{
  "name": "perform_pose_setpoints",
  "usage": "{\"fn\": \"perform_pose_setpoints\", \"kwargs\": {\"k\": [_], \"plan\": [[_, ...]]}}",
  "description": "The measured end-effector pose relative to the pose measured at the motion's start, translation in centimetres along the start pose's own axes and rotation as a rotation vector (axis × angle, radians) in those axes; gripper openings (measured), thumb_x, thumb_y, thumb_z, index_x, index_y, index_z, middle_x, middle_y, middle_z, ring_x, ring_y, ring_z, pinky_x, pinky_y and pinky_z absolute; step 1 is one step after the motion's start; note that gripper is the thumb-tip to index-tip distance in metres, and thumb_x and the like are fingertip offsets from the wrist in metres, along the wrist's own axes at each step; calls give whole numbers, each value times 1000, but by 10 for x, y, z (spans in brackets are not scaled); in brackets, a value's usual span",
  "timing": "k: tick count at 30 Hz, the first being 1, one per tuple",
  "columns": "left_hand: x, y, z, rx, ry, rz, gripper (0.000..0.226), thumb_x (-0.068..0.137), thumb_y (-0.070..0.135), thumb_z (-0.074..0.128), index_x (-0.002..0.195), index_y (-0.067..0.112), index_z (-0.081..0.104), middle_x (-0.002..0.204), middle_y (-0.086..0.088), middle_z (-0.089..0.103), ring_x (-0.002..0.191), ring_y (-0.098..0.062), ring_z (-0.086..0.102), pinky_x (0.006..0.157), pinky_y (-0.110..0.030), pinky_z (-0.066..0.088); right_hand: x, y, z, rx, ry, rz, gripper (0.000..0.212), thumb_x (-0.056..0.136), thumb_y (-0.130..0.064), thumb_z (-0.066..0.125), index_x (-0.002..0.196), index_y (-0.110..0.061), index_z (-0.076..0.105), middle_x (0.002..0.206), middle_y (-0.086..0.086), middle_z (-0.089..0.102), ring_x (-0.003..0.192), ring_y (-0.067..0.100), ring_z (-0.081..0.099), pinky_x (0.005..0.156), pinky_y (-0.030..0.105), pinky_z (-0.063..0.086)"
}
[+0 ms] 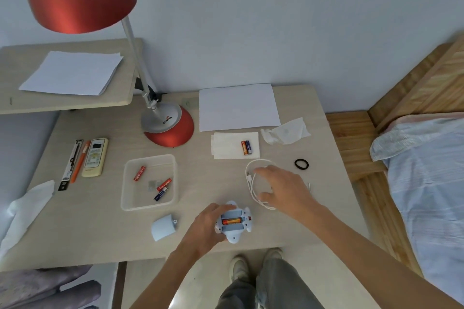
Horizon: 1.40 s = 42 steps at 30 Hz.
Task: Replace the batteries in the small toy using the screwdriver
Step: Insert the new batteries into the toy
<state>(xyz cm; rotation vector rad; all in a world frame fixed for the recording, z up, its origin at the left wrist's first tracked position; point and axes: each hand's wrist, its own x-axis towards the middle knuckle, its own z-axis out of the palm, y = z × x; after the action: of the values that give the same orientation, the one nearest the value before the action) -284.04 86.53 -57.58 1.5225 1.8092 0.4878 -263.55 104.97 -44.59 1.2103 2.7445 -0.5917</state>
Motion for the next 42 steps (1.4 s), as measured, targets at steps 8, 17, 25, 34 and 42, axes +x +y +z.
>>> {"fn": "perform_pose_setpoints", "kwargs": {"k": [8, 17, 25, 34, 42], "plan": [[-4, -2, 13, -179, 96, -51, 78, 76, 37, 98, 143, 40, 58, 130, 10, 65, 113, -8, 65, 105, -22, 56, 91, 14, -15, -36, -13, 6, 64, 89, -39, 78, 147, -31, 54, 129, 0, 66, 113, 27, 67, 88, 42, 55], [-6, -1, 13, -188, 114, -71, 73, 80, 39, 95, 138, 49, 51, 133, 8, 66, 114, -9, 65, 105, -9, 48, 154, 27, 12, -159, -91, 44, 55, 89, -36, 76, 140, -26, 58, 128, 3, 68, 119, 29, 63, 94, 43, 52], [-8, -1, 16, -204, 117, -83, 72, 80, 36, 95, 143, 36, 60, 133, 6, 66, 113, -7, 64, 105, -7, 46, 179, 38, 32, -282, -158, 31, 39, 79, -27, 76, 114, -23, 62, 103, 0, 61, 86, 22, 52, 68, 35, 43], [-7, 3, 13, -187, 114, -104, 73, 80, 34, 96, 143, 37, 58, 134, 5, 66, 115, -9, 64, 102, -6, 45, 168, 40, 22, -229, -57, 25, 39, 86, -15, 69, 123, -22, 57, 104, 5, 70, 97, 32, 66, 72, 38, 51], [-5, 6, 7, -174, 103, -121, 76, 78, 32, 97, 144, 35, 59, 135, 5, 66, 116, -12, 64, 110, -26, 55, 90, 19, 0, 356, -18, -4, 56, 82, -10, 79, 132, -27, 61, 84, -6, 73, 75, 14, 70, 72, 35, 58]]}}
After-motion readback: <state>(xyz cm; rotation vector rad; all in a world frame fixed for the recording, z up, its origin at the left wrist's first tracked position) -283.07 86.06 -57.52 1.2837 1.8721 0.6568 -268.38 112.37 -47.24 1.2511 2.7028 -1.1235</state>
